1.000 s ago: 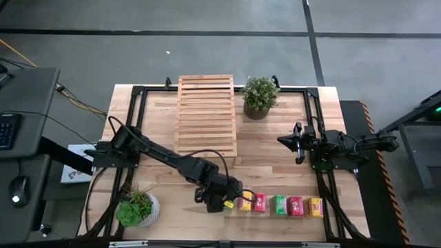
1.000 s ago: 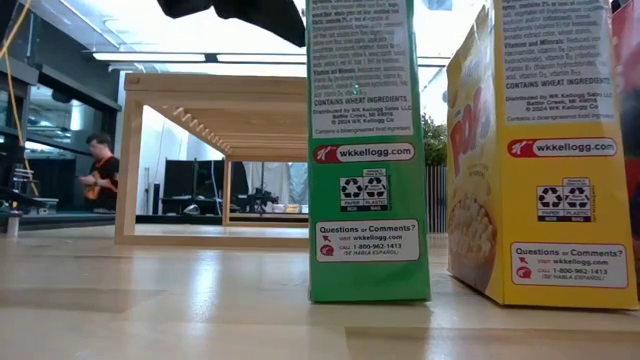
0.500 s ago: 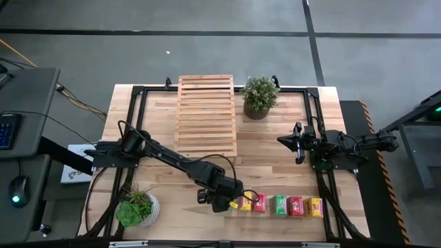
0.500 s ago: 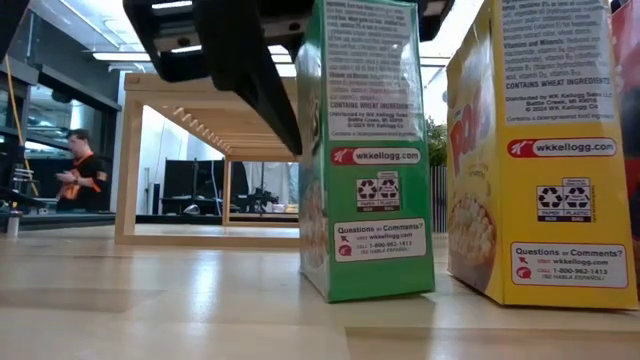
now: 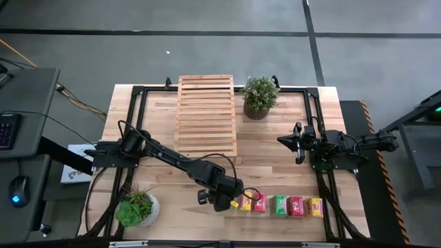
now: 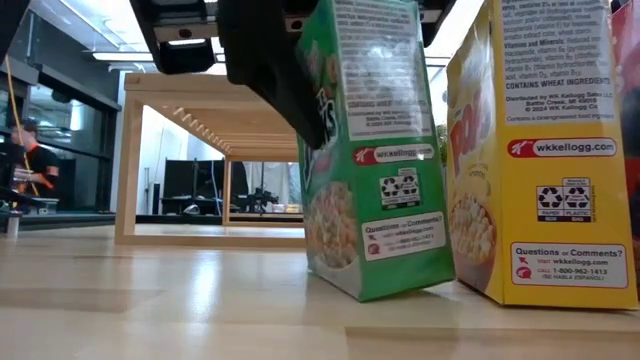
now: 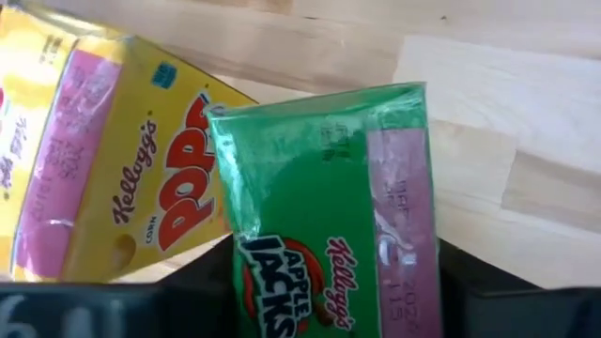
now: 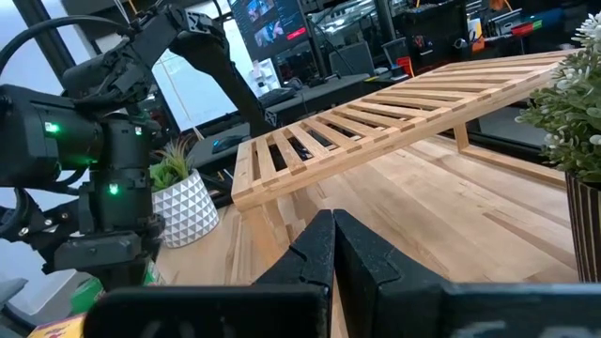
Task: Stack cereal on shelf
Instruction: Put the left green cereal box on the shelf
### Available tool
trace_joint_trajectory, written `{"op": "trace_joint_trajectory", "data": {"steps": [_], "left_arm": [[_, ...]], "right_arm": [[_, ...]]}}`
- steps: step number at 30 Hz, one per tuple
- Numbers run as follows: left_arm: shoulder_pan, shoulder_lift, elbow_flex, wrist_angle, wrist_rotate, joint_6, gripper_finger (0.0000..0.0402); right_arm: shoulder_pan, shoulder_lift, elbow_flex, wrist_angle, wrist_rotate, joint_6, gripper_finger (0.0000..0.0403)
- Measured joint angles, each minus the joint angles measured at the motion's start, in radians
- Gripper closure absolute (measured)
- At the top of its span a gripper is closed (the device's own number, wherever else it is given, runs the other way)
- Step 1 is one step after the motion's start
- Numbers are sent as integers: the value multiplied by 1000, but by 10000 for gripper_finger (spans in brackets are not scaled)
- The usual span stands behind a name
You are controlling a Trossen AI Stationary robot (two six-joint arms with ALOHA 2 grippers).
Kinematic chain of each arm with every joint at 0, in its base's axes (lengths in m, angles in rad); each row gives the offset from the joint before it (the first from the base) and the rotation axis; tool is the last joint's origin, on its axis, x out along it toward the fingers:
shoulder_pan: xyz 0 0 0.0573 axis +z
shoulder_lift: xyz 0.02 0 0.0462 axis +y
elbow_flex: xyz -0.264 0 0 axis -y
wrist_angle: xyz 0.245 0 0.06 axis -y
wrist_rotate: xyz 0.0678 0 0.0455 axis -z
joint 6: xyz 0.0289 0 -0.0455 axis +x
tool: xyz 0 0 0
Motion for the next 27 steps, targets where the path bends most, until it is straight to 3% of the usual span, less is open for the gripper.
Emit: {"op": "trace_joint_trajectory", "data": {"steps": [6, 12, 17, 21, 23, 25, 27], "left_arm": [[2, -56, 0, -38, -7, -87, 255], [35, -250, 0, -169, -62, -234, 239], [76, -505, 0, -202, -265, -333, 237], [140, -676, 2, -187, -572, -404, 237], [222, -733, 2, -185, -715, -486, 237], [342, -770, 2, -195, -762, -609, 237], [487, -789, 2, -215, -721, -749, 236]], "right_arm": [[0, 0, 0, 0, 0, 0, 402], [0, 0, 0, 0, 0, 0, 402], [0, 0, 0, 0, 0, 0, 402], [0, -1, 0, 0, 0, 0, 402], [0, -1, 0, 0, 0, 0, 402], [0, -1, 0, 0, 0, 0, 402], [0, -1, 0, 0, 0, 0, 402]]}}
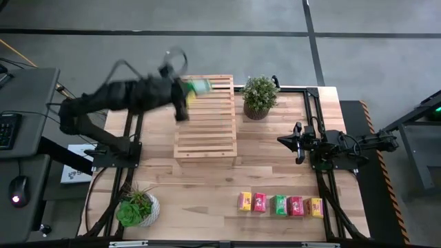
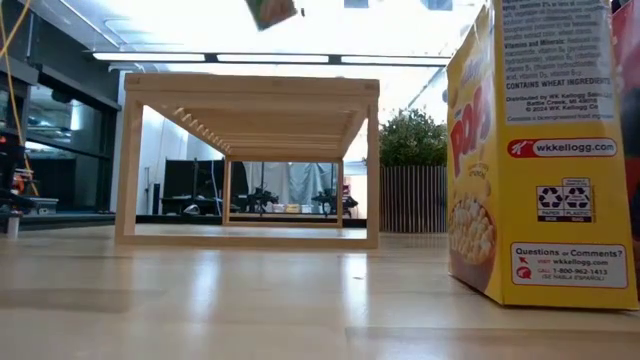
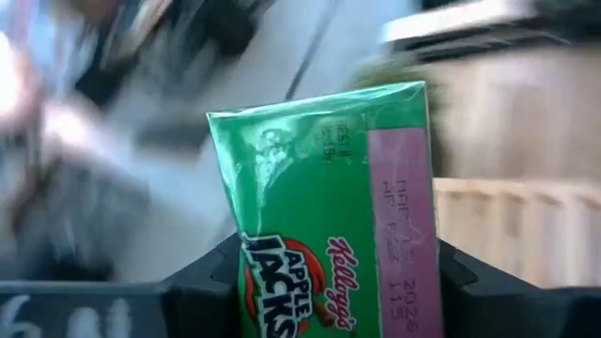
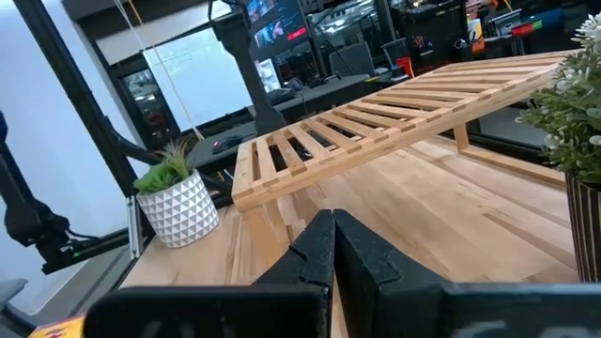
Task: Stack cereal on shelf
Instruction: Put the left green cereal box on the shelf
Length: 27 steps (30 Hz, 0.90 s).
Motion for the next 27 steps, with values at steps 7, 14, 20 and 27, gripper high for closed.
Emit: {"op": "trace_joint_trajectory", "data": {"steps": [7, 14, 20, 27], "left_arm": [[520, 77, -1, -94, 472, -345, 236], [724, 198, -2, -178, 700, -515, 236], [741, 224, -2, -168, 611, -622, 236], [665, 222, -2, -169, 456, -745, 236]], "right_arm": [[0, 0, 0, 0, 0, 0, 402], [0, 0, 0, 0, 0, 0, 402], [0, 0, 0, 0, 0, 0, 402], [0, 0, 0, 0, 0, 0, 402]]}}
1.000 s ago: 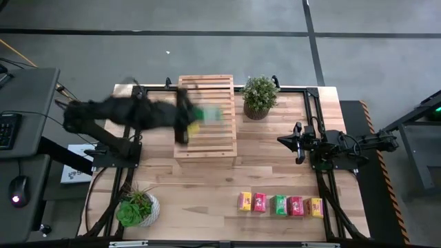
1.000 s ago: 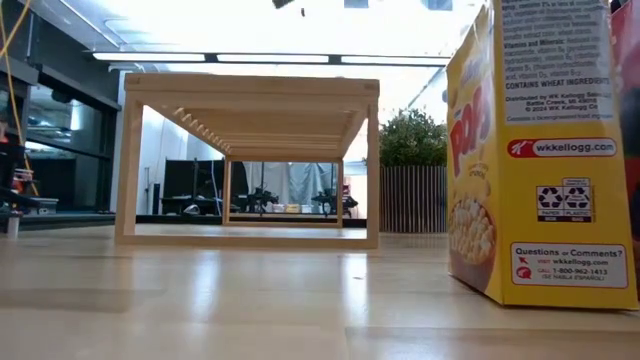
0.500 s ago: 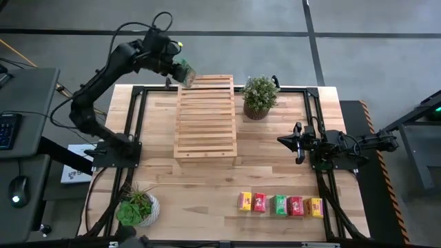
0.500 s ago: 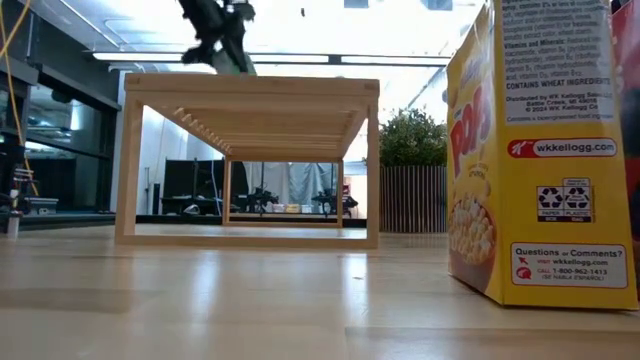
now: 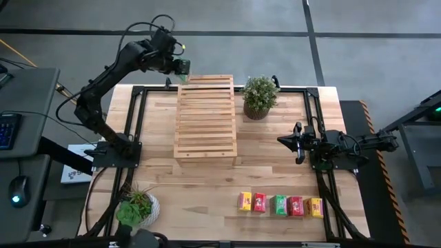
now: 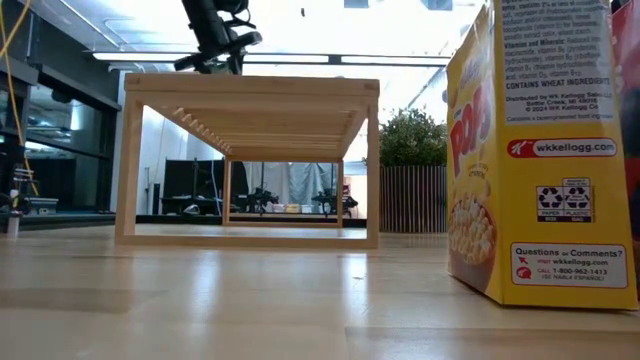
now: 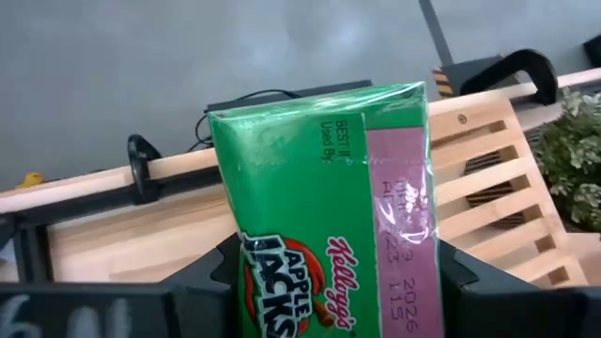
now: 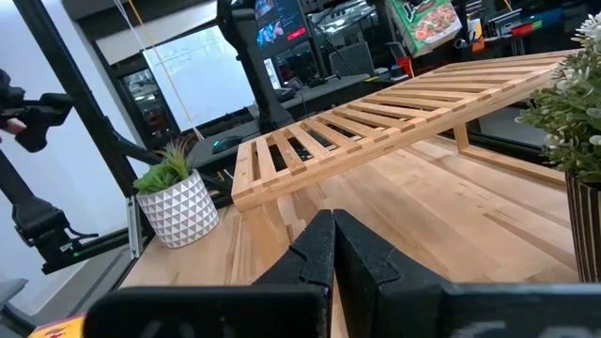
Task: Stack cereal on shelf
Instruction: Put the left green cereal box on the shelf
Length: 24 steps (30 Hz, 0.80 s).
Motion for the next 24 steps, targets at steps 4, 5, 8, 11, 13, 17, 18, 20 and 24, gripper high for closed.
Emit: {"op": "trace_joint_trajectory", "data": {"steps": [4, 5, 8, 11, 13, 17, 18, 20, 24], "left_arm": [[-48, 16, 0, 0, -49, -62, 236], [-57, 22, 0, -1, -60, -84, 236], [-76, 39, 0, -7, -70, -134, 236], [-94, 59, 0, -8, -91, -161, 236], [-106, 70, 0, -9, -112, -163, 236], [-120, 80, 0, -59, -156, -164, 236], [-122, 80, 0, -64, -170, -164, 236], [-128, 78, 0, -66, -202, -164, 236], [-125, 74, 1, -65, -239, -156, 236]], "right_arm": [[0, 0, 0, 0, 0, 0, 402], [0, 0, 0, 0, 0, 0, 402], [0, 0, 0, 0, 0, 0, 402], [0, 0, 0, 0, 0, 0, 402], [0, 0, 0, 0, 0, 0, 402], [0, 0, 0, 0, 0, 0, 402], [0, 0, 0, 0, 0, 0, 402], [0, 0, 0, 0, 0, 0, 402], [0, 0, 0, 0, 0, 0, 402]]}}
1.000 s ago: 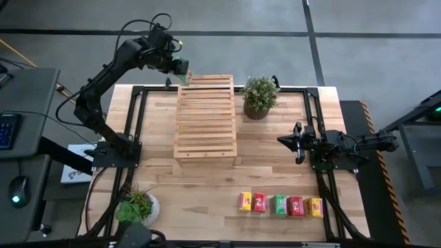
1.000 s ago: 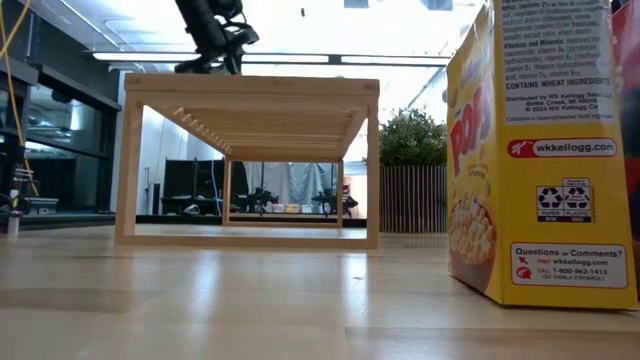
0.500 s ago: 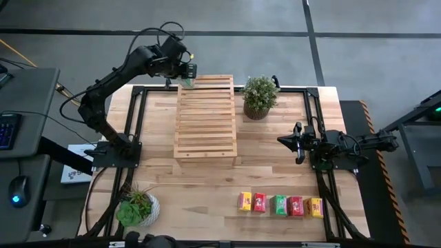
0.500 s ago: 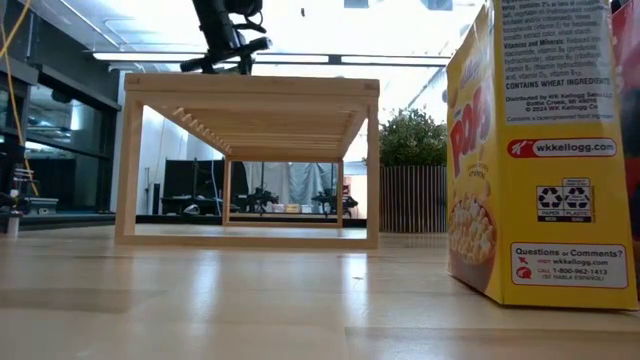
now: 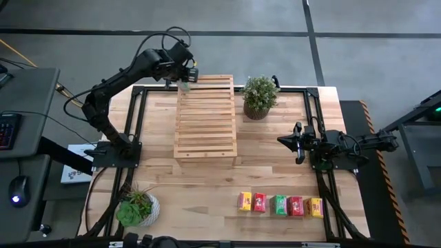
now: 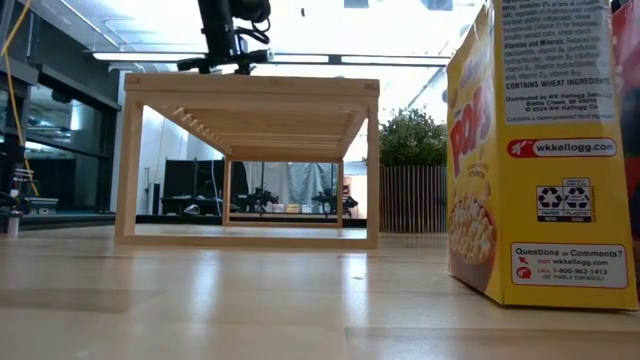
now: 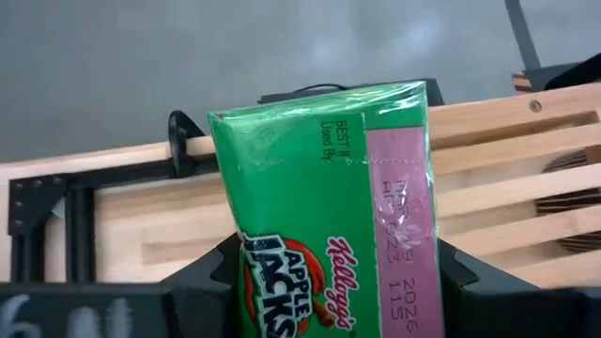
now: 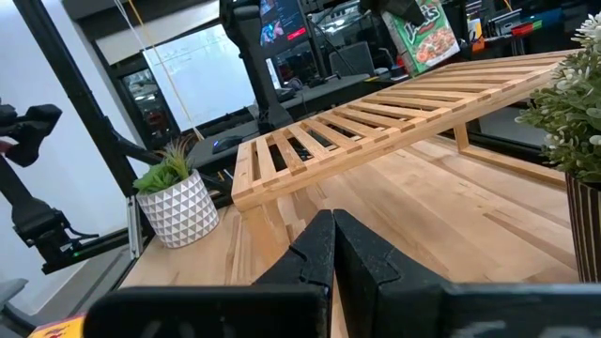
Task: Stack cereal on shelf
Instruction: Put the left green cereal box on the shelf
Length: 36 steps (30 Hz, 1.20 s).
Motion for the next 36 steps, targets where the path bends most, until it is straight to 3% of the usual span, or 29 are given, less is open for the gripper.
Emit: {"op": "trace_joint_trajectory", "data": {"steps": [18, 36], "left_arm": [[3, 6, 0, 5, 3, 21, 234], [-22, 5, 0, 9, -23, 9, 182]], "right_arm": [[0, 0, 0, 0, 0, 0, 402], [0, 0, 0, 0, 0, 0, 402]]}}
